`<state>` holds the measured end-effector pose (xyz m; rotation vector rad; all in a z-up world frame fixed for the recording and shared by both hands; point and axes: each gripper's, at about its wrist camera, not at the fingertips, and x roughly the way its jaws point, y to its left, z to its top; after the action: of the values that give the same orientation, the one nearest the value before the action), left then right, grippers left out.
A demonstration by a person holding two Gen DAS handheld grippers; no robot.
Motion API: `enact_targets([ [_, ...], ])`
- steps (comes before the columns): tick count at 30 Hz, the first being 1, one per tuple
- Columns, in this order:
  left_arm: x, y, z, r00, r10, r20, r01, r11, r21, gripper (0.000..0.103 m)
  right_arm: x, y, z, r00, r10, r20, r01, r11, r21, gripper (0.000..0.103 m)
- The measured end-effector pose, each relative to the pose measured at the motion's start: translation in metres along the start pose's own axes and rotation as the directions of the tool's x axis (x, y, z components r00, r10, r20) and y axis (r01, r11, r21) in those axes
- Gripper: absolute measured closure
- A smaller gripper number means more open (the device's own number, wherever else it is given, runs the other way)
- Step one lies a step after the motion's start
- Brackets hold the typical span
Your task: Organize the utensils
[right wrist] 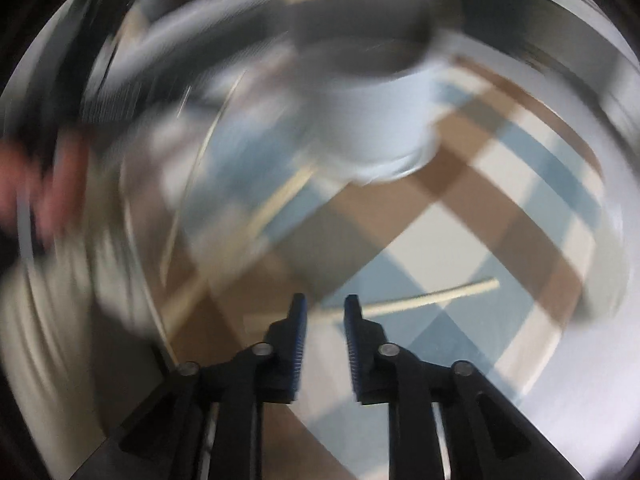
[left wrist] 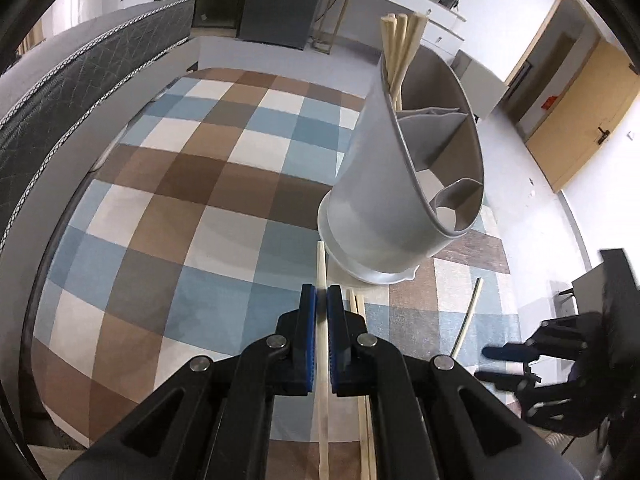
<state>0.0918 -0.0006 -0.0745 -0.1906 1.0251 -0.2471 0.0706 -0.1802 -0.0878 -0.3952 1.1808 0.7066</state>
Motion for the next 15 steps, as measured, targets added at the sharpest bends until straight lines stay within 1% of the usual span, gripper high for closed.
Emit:
enact_targets([
  [2, -0.005, 0.000, -0.002, 1.000, -0.015, 0.003, 0.015, 1.000, -0.002, 0.102, 0.013, 0.015, 0.002, 0.995, -0.005, -0.100, -0.013, 0.984, -0.177, 0.085],
  [4, -0.009, 0.002, -0.003, 1.000, -0.024, 0.003, 0.024, 1.000, -0.008, 0.102, 0.023, 0.024, 0.003, 0.987, -0.020, -0.159, -0.030, 0.952, -0.305, 0.086],
  [6, -0.011, 0.004, -0.003, 0.999, -0.032, -0.001, 0.032, 0.999, -0.019, 0.102, 0.034, 0.030, 0.008, 0.972, -0.043, -0.231, -0.055, 0.913, -0.404, 0.086],
  [7, -0.010, 0.005, -0.002, 0.999, -0.039, -0.004, 0.039, 0.999, -0.023, 0.102, 0.038, 0.031, 0.010, 0.967, -0.052, -0.249, -0.063, 0.900, -0.431, 0.086],
  [9, -0.010, 0.005, 0.000, 0.999, -0.039, -0.003, 0.039, 0.999, -0.019, 0.102, 0.048, 0.036, 0.014, 0.953, -0.075, -0.295, -0.089, 0.859, -0.504, 0.086],
  [10, -0.010, 0.005, 0.000, 0.999, -0.038, -0.004, 0.038, 0.999, -0.014, 0.102, 0.052, 0.037, 0.015, 0.947, -0.076, -0.311, -0.103, 0.848, -0.519, 0.086],
  [12, -0.010, 0.006, 0.000, 0.999, -0.038, -0.005, 0.038, 0.999, -0.010, 0.102, 0.055, 0.040, 0.018, 0.939, -0.070, -0.336, -0.143, 0.809, -0.570, 0.087],
  [15, -0.010, 0.008, 0.001, 0.999, -0.039, -0.010, 0.039, 0.999, -0.012, 0.102, 0.062, 0.043, 0.022, 0.923, -0.082, -0.376, -0.182, 0.768, -0.614, 0.087],
])
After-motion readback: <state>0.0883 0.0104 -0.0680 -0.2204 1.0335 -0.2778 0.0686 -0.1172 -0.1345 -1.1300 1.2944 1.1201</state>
